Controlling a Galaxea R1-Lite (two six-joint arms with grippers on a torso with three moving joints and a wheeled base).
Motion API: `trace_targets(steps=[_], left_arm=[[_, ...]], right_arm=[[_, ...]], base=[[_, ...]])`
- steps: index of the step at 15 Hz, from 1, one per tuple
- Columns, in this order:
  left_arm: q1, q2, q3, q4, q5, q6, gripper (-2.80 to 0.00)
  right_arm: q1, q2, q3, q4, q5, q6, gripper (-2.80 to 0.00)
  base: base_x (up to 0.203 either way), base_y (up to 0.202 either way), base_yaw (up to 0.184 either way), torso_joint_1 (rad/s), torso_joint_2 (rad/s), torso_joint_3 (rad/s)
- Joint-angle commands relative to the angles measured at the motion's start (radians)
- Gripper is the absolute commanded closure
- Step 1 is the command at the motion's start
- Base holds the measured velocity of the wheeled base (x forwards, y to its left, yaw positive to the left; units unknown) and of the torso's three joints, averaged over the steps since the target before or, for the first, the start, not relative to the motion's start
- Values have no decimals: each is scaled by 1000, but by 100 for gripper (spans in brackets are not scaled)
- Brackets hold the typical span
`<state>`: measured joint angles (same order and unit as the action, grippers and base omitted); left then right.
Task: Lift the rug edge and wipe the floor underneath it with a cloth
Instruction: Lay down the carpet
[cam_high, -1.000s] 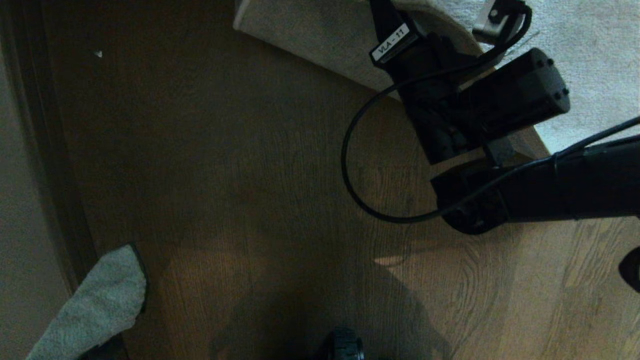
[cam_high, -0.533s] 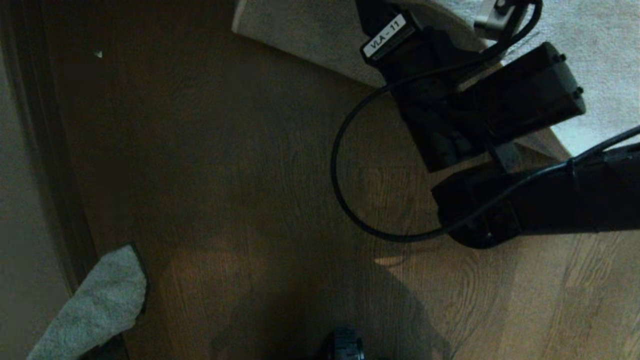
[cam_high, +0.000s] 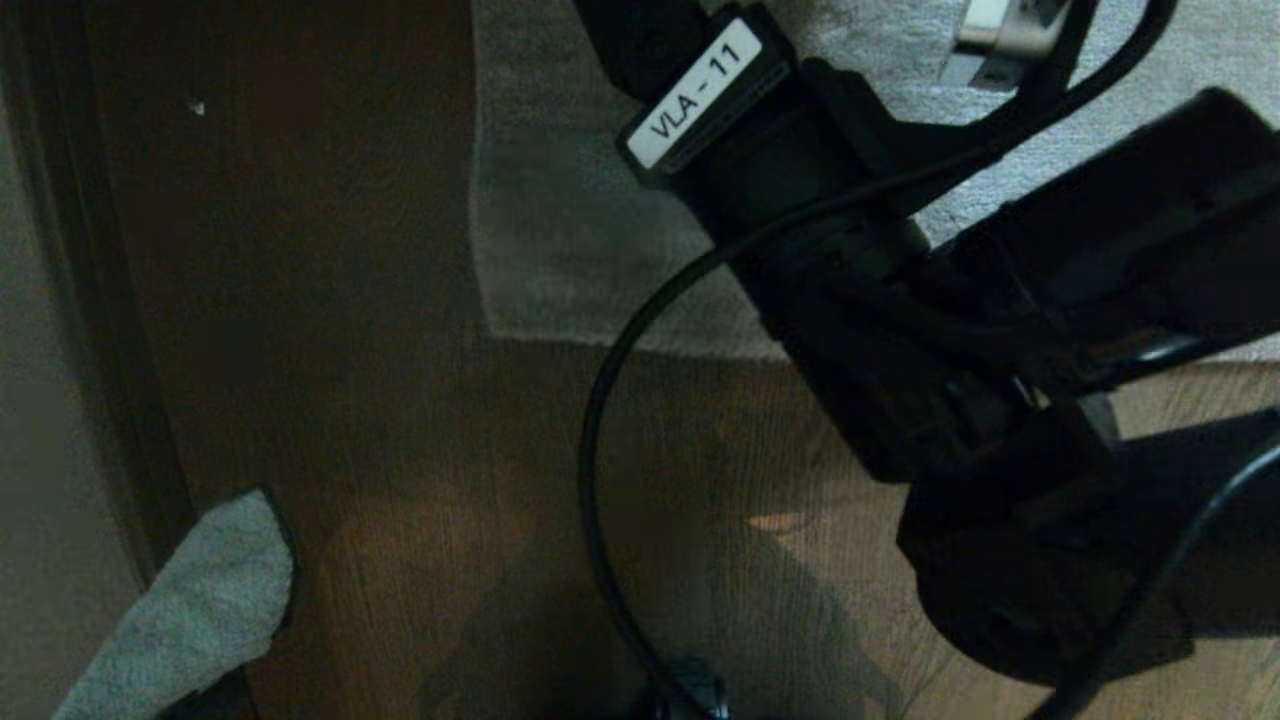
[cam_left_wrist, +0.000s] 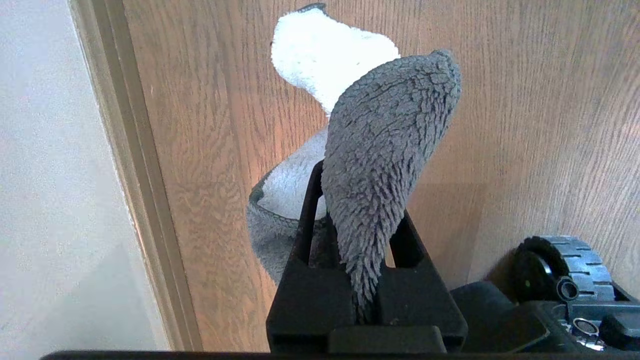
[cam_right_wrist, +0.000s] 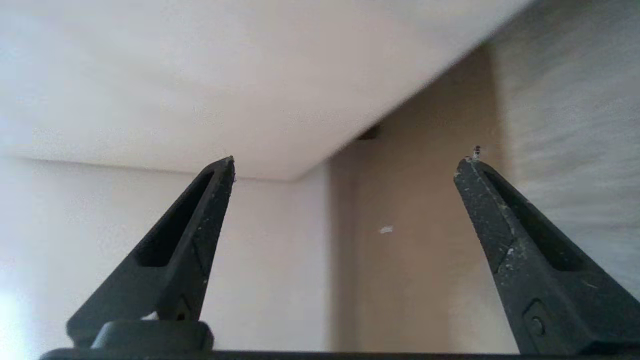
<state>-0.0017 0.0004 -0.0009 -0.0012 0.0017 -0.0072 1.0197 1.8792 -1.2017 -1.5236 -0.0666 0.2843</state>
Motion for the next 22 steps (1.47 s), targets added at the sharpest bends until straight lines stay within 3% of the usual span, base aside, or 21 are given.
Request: trace_targets(steps=[1, 7, 8, 12, 16, 22], left_arm=[[0, 0, -1, 0, 0, 0, 0], [0, 0, 1, 0, 1, 0, 0], [0, 0, 0, 0, 1, 0, 0], [0, 0, -1, 0, 0, 0, 0], [0, 0, 0, 0, 0, 0, 0], [0, 0, -1, 0, 1, 0, 0]], right_arm=[[54, -35, 30, -45, -17, 3, -280], [106, -69, 198, -37, -96, 0, -280], [106, -64, 201, -40, -105, 0, 0], [100, -11, 211, -46, -149, 6, 0], [68, 41, 213, -46, -246, 7, 0], [12, 90, 247, -46, -249, 6, 0]], base=[[0, 0, 0, 0, 0, 0], [0, 0, 0, 0, 0, 0], [0, 0, 0, 0, 0, 0], [0, 0, 0, 0, 0, 0], [0, 0, 0, 0, 0, 0], [0, 0, 0, 0, 0, 0]])
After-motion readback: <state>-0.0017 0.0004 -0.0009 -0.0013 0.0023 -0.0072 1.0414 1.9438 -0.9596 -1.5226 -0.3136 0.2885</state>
